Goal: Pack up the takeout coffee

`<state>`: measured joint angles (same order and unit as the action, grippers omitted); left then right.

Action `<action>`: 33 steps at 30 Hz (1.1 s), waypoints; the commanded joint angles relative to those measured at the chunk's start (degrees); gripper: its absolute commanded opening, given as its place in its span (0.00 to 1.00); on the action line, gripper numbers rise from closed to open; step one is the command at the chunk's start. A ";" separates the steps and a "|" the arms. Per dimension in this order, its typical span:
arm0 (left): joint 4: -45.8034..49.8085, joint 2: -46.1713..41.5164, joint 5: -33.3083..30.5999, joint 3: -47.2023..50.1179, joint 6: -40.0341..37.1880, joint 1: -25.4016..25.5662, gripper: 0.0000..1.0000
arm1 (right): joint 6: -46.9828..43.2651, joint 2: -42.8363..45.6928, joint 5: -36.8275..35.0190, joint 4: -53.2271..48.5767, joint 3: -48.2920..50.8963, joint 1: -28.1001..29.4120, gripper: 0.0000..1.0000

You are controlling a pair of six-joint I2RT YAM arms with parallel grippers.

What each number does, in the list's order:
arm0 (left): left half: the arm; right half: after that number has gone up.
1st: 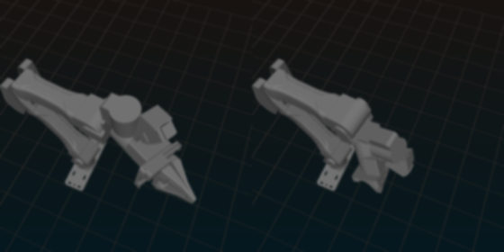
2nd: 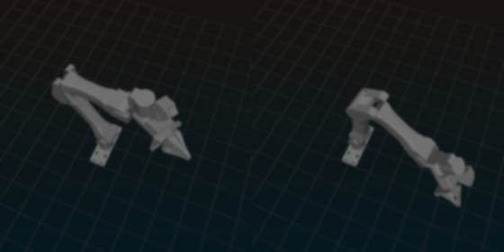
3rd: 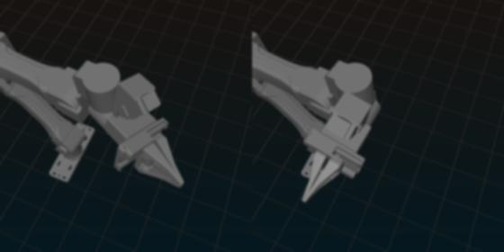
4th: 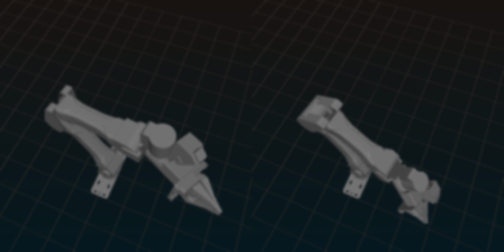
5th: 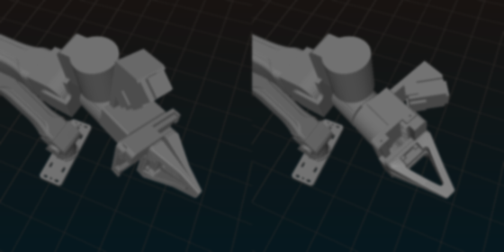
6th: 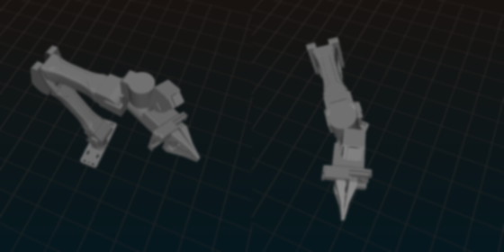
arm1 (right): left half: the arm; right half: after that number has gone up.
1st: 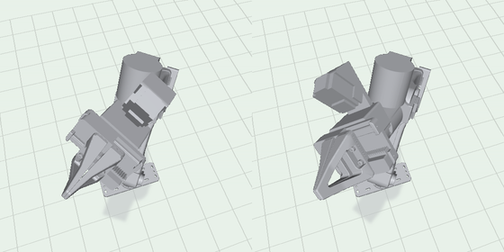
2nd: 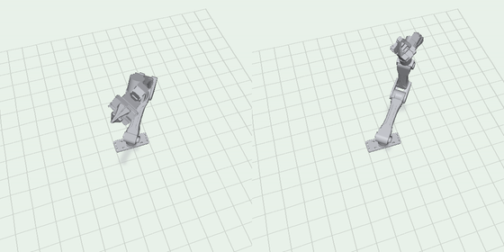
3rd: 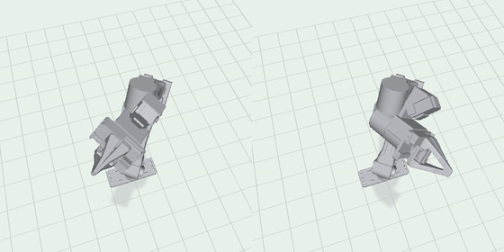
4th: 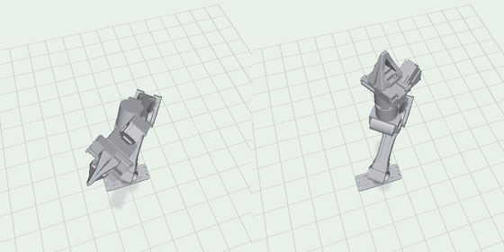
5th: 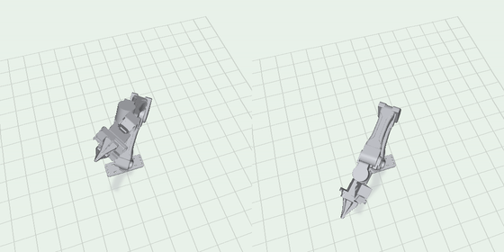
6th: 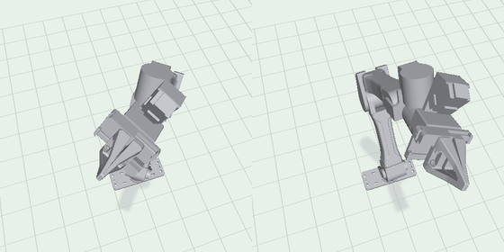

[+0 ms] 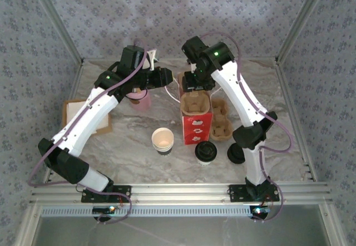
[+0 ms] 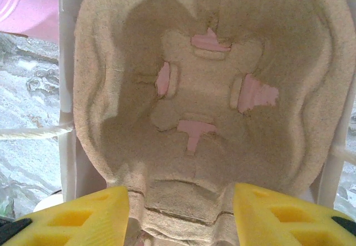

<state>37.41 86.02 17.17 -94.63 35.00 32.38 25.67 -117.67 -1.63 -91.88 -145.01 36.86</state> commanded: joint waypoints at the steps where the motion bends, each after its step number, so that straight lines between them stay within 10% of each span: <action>1: -1.10 0.33 0.85 -1.25 -0.55 0.36 0.32 | 0.50 -1.06 -2.66 -5.77 -1.68 0.79 0.53; 33: -3.07 -0.42 1.40 0.98 -0.03 0.37 0.31 | 2.58 0.31 -9.27 -6.32 0.08 4.43 0.28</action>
<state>36.05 86.02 17.39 -94.13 35.03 32.38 27.29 -118.34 -9.69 -91.90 -145.01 40.97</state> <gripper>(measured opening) 0.311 0.290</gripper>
